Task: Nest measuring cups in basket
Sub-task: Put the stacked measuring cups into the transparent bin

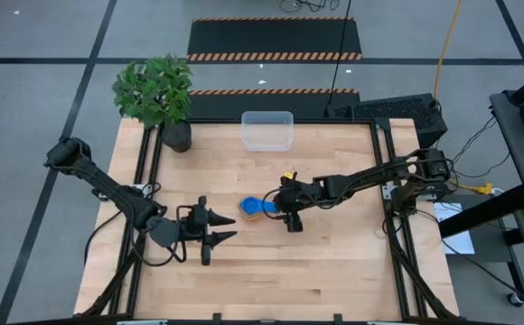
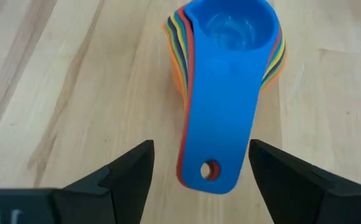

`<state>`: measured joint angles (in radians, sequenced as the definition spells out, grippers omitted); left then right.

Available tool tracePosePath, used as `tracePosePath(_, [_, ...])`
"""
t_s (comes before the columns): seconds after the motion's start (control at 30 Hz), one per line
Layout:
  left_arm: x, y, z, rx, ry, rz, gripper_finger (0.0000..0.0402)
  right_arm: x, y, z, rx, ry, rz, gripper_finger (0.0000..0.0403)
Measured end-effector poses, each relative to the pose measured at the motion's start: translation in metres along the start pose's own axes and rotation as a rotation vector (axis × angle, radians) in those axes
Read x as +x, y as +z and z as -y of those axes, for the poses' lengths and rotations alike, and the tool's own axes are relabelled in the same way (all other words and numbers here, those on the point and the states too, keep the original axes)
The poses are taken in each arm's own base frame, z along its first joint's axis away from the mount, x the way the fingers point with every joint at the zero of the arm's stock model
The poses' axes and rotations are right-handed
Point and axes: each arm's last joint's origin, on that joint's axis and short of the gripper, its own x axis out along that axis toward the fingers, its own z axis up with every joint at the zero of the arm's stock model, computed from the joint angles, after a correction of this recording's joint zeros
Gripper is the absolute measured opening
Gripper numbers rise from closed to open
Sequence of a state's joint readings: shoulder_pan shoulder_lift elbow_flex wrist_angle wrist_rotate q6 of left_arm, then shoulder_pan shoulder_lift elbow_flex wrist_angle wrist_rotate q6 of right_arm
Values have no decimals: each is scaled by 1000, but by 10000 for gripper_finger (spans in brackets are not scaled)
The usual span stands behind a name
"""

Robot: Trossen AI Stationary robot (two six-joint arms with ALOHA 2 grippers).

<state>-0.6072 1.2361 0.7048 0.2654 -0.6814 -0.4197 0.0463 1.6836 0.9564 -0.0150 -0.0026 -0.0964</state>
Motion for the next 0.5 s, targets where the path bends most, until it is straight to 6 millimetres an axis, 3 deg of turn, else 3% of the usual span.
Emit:
tracePosePath(0.2, [1,0,-1,-2,4,2,159,1,0,0,8,-1,5,253])
tracePosePath(0.5, [2,1,-3,-5,12,3,159,22,-9,-2,-6,35,-17,253])
